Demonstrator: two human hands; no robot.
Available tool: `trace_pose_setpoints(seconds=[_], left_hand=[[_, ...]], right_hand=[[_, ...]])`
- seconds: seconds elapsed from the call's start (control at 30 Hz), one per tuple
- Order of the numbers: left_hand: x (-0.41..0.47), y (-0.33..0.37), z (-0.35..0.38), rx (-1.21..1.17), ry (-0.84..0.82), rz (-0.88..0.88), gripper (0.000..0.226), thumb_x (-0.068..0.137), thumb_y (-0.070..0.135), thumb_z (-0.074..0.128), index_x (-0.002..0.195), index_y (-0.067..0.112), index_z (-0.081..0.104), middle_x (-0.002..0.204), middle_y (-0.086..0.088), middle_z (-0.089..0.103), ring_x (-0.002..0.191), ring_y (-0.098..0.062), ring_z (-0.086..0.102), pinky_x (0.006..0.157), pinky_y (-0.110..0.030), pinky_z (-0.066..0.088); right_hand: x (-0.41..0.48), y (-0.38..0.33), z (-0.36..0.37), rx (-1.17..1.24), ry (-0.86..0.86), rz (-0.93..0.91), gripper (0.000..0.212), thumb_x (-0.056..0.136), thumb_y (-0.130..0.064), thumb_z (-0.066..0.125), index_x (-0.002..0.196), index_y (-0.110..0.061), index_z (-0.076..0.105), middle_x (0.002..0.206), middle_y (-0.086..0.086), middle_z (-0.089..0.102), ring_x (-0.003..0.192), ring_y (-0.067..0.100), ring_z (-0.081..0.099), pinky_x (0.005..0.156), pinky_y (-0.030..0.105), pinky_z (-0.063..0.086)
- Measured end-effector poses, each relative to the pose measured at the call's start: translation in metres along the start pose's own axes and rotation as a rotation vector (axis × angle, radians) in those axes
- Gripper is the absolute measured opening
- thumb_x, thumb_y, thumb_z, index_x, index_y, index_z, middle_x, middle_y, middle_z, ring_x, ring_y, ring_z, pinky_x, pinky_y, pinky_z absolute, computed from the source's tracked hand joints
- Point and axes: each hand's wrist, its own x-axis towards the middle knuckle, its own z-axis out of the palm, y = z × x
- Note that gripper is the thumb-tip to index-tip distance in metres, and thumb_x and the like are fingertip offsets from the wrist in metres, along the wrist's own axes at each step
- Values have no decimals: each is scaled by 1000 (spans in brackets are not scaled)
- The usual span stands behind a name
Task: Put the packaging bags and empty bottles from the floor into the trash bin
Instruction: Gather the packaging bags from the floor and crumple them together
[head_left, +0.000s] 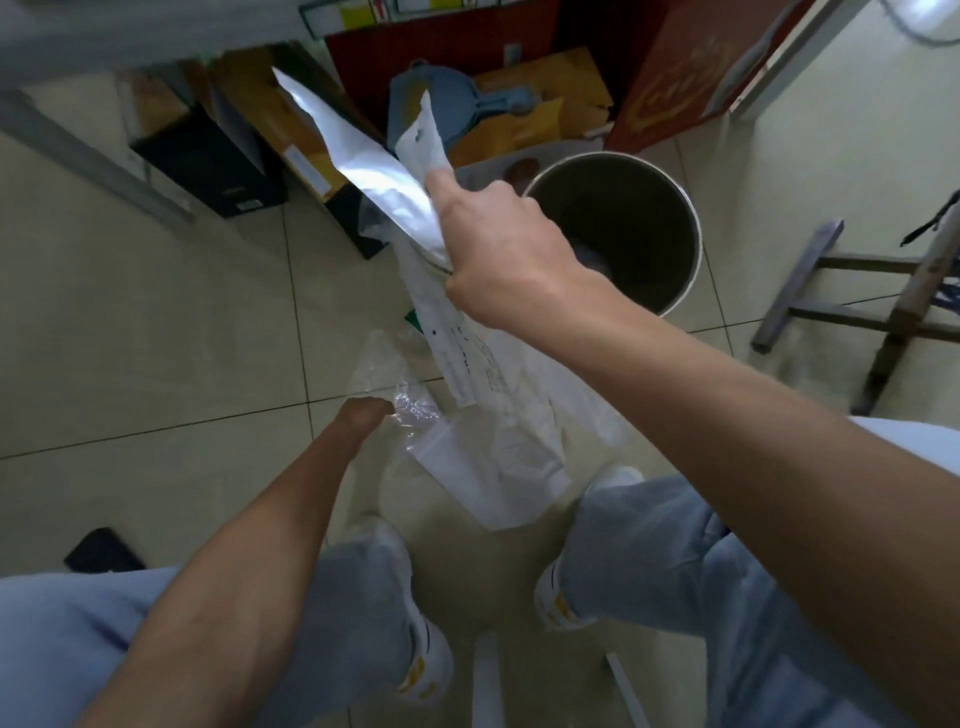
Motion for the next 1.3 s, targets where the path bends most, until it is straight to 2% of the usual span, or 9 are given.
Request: trace_pose_setpoints(seconds=[0.23,0.4,0.57,0.77,0.93,1.03,1.13,1.23,1.3], left_hand=[[-3,2,4,57,-88,50,53,86,27,75,132,5,64,140,-13,59,128,-30,55,93,-32,40],[17,-9,19,-24,-206,27,48,95,30,65,139,12,60,153,-4,48,143,-25,40,112,-46,24],[12,9,6,-29,-108,61,48,88,21,71,132,3,63,141,-10,57,129,-30,53,94,-38,38],[-34,79,-66,-17,227,353,31,80,10,73,107,-5,76,110,-26,74,101,-34,71,88,-43,58],[-142,140,-89,-81,89,526,5,91,-3,66,90,2,65,108,-25,70,95,-34,73,72,-40,62],[-209,149,-77,-206,-56,683,40,78,-4,79,113,0,61,109,-20,71,90,-31,76,70,-41,64],[-242,140,-62,-323,-121,727,63,70,-5,81,129,4,59,115,-16,72,97,-32,76,75,-43,64],[-255,137,-49,-380,-90,695,67,73,-5,75,136,7,54,113,-16,72,89,-29,77,70,-39,64],[-265,144,-46,-426,-134,697,54,75,-4,71,128,-2,56,107,-19,74,83,-27,76,72,-40,63]], right_hand=[[-5,-2,4,2,-31,-1,63,88,3,64,143,-15,37,92,9,53,79,30,63,64,41,55],[-7,11,2,11,-32,2,58,89,1,65,139,-16,40,95,9,56,80,29,65,68,44,60],[-4,15,-4,-3,-65,9,58,87,2,64,136,-16,40,91,9,56,78,30,64,68,46,60],[0,3,-11,-1,-57,-5,54,87,6,60,134,-12,40,93,12,57,79,32,64,64,43,57],[-3,-3,-9,40,-58,7,60,86,3,64,137,-15,39,98,13,60,80,31,65,71,47,61],[-10,-5,-11,96,-99,-20,59,85,-1,65,136,-17,40,100,11,62,79,29,65,69,46,61],[-21,-8,-18,202,-235,-90,77,80,-13,78,144,-20,35,110,7,59,77,21,65,57,32,58],[-30,-8,-26,236,-332,-95,96,69,-27,91,144,-22,30,112,8,57,86,25,66,67,37,62],[-33,-5,-29,218,-228,-51,83,72,-29,90,135,-19,36,109,9,59,89,29,66,72,43,61]])
